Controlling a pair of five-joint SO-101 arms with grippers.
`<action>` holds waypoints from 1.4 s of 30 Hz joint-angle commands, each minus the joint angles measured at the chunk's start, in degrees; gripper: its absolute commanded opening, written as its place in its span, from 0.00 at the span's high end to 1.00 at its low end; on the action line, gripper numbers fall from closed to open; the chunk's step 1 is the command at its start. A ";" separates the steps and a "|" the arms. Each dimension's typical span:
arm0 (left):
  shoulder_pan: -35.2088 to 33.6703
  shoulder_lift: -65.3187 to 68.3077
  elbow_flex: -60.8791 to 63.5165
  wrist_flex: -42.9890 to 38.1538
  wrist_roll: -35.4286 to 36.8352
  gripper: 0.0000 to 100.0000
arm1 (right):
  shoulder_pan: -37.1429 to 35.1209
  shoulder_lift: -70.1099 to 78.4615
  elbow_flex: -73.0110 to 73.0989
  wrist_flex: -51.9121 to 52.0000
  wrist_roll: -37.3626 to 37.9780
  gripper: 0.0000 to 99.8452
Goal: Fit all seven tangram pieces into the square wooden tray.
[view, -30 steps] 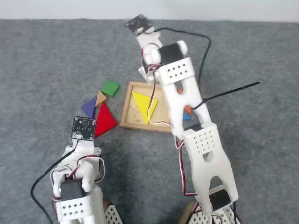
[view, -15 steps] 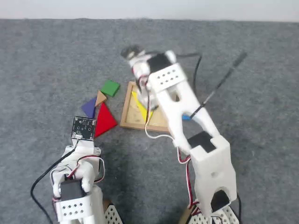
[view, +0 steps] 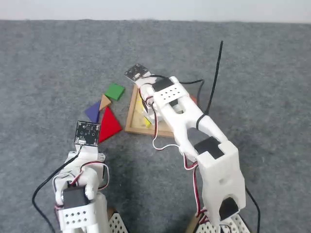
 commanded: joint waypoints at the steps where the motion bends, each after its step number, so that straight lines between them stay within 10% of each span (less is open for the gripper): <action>1: -0.35 -1.41 -0.66 0.53 -0.44 0.99 | -1.10 -0.57 -0.44 -2.15 -0.09 0.99; 23: -0.35 -1.41 -0.66 0.53 -0.44 0.99 | -7.43 -15.78 4.13 1.10 5.45 0.99; 33: -0.35 -1.41 -0.66 0.53 -0.44 0.99 | 5.85 -17.89 22.07 -25.54 5.36 0.99; 42: -0.35 -1.41 -0.66 0.53 -0.44 0.99 | 3.74 -10.07 21.89 -36.70 5.45 0.99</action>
